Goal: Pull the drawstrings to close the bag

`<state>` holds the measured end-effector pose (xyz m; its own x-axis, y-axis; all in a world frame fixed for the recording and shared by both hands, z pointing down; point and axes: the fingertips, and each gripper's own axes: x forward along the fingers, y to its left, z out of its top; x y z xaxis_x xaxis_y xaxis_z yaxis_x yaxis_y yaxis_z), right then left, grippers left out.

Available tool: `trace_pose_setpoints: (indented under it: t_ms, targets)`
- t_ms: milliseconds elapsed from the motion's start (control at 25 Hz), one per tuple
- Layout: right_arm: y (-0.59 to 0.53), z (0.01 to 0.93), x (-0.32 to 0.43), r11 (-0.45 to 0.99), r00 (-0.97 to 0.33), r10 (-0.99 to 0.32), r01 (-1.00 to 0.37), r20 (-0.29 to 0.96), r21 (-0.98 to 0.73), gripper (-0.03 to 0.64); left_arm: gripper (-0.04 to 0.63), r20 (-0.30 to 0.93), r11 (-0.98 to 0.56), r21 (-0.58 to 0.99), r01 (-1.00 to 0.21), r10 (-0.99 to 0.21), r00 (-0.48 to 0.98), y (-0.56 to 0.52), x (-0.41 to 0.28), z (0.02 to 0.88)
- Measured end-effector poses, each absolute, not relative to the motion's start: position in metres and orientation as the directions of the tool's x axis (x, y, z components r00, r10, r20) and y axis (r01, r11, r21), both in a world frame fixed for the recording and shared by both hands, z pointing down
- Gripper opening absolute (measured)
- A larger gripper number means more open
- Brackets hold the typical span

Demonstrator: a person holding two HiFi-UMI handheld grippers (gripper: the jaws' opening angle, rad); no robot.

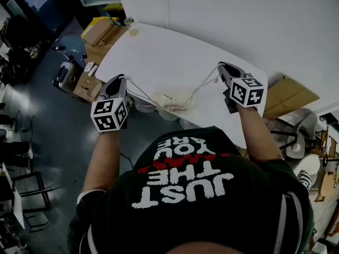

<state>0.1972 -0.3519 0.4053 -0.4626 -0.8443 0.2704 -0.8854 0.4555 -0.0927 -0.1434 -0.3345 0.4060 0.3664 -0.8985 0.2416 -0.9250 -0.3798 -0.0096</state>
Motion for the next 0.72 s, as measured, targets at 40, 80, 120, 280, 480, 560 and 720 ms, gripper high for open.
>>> trace_pose_setpoints:
  t_ms: [40,80,120,280,480,560,720]
  targets:
    - [-0.3517,0.4052,0.1970,0.457,-0.464,-0.844,-0.885,0.270,-0.091,0.006,0.011,0.241,-0.380,-0.010,-0.925,-0.899,0.367,-0.3345,-0.1431,0.4060]
    - [-0.3511,0.4053,0.1970,0.459,-0.465,-0.843,-0.884,0.270,-0.090,0.006,0.012,0.240,-0.381,-0.011,-0.925,-0.899,0.367,-0.3340,-0.1425,0.4060]
    - [-0.3501,0.4054,0.1972,0.460,-0.466,-0.843,-0.884,0.270,-0.089,0.006,0.012,0.240,-0.381,-0.012,-0.924,-0.898,0.368,-0.3332,-0.1417,0.4059]
    - [-0.3481,0.4050,0.1980,0.464,-0.469,-0.841,-0.882,0.269,-0.086,0.006,0.012,0.239,-0.383,-0.016,-0.924,-0.898,0.368,-0.3314,-0.1397,0.4055]
    - [-0.3473,0.4035,0.1981,0.469,-0.472,-0.840,-0.880,0.267,-0.082,0.006,0.011,0.239,-0.383,-0.018,-0.924,-0.899,0.368,-0.3302,-0.1385,0.4046]
    - [-0.3461,0.4018,0.1979,0.471,-0.474,-0.839,-0.878,0.266,-0.080,0.006,0.012,0.238,-0.383,-0.018,-0.923,-0.899,0.368,-0.3290,-0.1380,0.4034]
    - [-0.3422,0.3983,0.1970,0.475,-0.478,-0.838,-0.877,0.262,-0.077,0.006,0.011,0.236,-0.384,-0.017,-0.923,-0.899,0.369,-0.3250,-0.1372,0.4013]
